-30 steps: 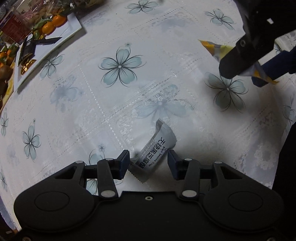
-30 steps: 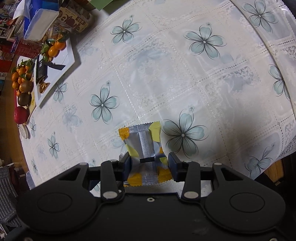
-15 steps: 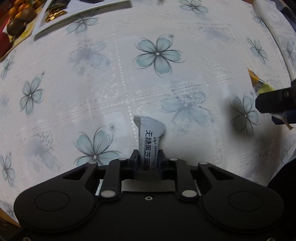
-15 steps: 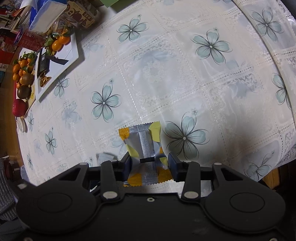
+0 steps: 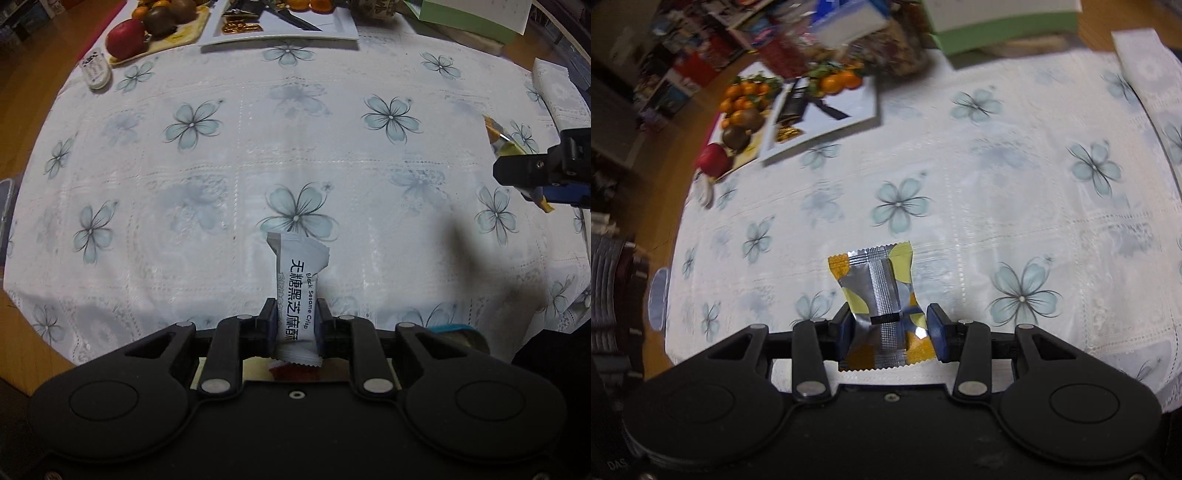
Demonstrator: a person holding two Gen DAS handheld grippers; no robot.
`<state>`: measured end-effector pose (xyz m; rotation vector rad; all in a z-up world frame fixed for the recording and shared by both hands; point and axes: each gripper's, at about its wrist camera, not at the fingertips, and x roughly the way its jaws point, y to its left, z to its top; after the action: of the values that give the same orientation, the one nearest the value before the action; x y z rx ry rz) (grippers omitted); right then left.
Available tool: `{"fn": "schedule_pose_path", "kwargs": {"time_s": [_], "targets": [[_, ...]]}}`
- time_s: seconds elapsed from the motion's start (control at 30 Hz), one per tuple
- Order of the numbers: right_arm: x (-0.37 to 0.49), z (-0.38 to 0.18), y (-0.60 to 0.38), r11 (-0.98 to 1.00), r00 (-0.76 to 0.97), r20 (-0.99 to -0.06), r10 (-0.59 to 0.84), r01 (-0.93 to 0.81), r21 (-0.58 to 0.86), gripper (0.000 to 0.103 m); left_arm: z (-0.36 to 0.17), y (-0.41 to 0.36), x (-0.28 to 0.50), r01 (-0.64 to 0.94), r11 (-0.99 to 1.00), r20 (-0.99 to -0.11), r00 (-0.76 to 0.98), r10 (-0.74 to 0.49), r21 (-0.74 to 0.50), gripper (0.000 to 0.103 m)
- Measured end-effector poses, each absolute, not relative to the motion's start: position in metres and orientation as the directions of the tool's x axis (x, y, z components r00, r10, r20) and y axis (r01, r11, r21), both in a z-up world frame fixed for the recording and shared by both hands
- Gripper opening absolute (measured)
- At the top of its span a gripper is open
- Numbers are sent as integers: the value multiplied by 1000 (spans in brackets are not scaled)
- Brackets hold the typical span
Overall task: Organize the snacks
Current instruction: 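Carry the white packet and silver-yellow candy back over the gold tray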
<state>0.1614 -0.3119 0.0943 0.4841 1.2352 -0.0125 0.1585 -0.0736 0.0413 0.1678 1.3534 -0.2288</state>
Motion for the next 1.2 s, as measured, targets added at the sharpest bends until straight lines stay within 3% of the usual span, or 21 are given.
{"fn": "schedule_pose_path", "kwargs": {"time_s": [0.37,0.67,1.2], "targets": [[46,82,-260,890,304,-909,285,267,369,43,31,-46,92,188,981,-978,193,-84,-47,27],[-15,58,-231,905,127,-972,196,359,229,43,18,-43,61,172,980,-979,160,-125,-97,27],[41,81,-212,915,148,-980,136,360,182,43,39,-46,91,145,985,-970,209,-125,-96,27]]}}
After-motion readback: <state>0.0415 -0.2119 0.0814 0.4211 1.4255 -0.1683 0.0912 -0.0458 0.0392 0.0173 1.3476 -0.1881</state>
